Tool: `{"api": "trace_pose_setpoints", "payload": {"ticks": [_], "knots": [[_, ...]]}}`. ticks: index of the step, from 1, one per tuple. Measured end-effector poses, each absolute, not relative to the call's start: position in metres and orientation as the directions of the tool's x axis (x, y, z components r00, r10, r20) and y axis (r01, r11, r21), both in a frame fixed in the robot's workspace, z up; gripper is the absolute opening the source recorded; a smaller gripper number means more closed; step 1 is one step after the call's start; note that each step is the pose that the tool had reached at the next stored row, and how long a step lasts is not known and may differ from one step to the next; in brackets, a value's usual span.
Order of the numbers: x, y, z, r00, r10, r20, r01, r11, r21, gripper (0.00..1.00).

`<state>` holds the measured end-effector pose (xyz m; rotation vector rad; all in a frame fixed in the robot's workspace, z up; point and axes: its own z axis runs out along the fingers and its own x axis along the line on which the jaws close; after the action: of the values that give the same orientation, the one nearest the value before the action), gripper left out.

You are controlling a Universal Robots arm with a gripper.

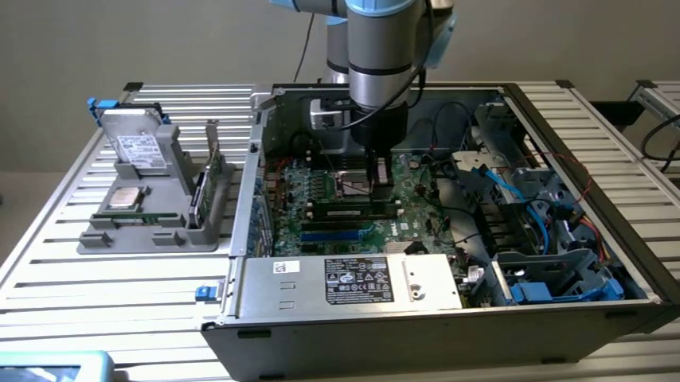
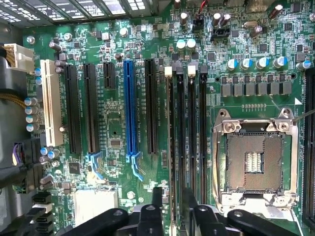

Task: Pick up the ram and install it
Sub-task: 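Insert the ram into the slot, then press down the ram until it locks into place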

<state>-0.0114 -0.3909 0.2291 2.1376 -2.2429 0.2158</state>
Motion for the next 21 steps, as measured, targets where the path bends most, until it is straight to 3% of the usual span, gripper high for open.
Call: {"api": "trace_pose_setpoints", "payload": {"ticks": [1, 2, 21], "knots": [[-0.011, -0.391, 0.229, -0.052, -0.991, 0.123, -0.996, 0.043, -0.077, 0.31], [-0.010, -0.391, 0.230, -0.052, -0.991, 0.124, -0.996, 0.043, -0.077, 0.38], [0.011, -0.391, 0.242, -0.049, -0.990, 0.133, -0.998, 0.042, -0.053, 0.38]]}}
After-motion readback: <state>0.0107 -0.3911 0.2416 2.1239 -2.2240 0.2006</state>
